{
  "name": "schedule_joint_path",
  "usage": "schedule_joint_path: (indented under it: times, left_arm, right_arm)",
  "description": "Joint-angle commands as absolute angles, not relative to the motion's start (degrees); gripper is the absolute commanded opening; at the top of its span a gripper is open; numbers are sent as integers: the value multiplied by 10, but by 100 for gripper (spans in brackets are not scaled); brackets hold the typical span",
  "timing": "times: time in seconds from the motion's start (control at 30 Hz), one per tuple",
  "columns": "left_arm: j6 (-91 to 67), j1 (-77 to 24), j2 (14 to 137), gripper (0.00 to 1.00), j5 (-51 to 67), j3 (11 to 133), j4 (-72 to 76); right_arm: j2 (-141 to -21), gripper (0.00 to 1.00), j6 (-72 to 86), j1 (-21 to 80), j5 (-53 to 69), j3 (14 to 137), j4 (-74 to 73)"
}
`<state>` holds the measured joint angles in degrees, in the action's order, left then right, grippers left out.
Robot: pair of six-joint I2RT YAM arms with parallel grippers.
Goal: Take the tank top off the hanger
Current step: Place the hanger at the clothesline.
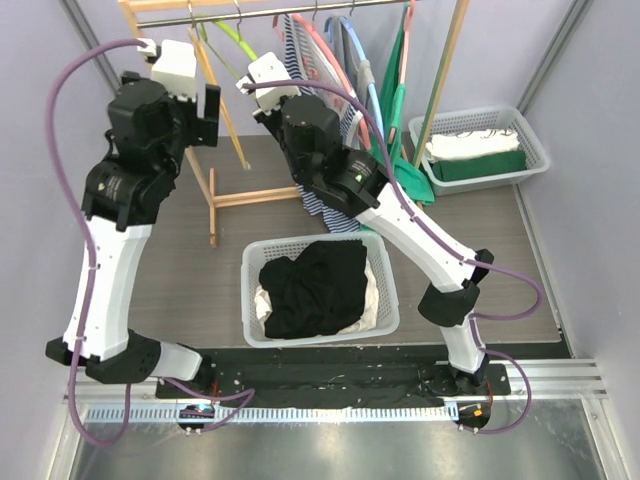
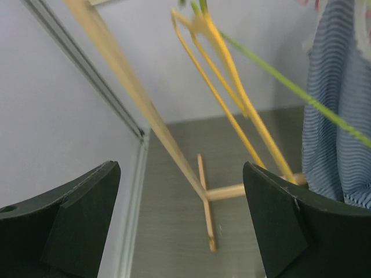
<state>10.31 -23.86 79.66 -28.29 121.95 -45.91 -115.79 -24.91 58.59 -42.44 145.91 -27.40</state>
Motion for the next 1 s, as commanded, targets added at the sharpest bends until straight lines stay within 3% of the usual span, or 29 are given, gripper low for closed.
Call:
schedule_joint_path:
  times: [0.0, 0.13, 0.37, 0.97]
  left_arm:
    - [3, -205, 747, 92, -128, 1145, -460]
    - [-11, -205, 707, 92, -20, 1094, -468]
    - [-3, -205, 630, 89, 68, 1019, -499]
    - [46, -203, 547, 84, 94, 968, -546]
  right_arm:
    - [-1157, 1, -247, 566, -400, 1491, -205]
    - [-1158, 1, -229, 538, -378, 1492, -201]
    - [-1166, 1, -211, 519, -352, 1492, -194]
    - [-1208, 1, -191, 511, -324, 1504, -199]
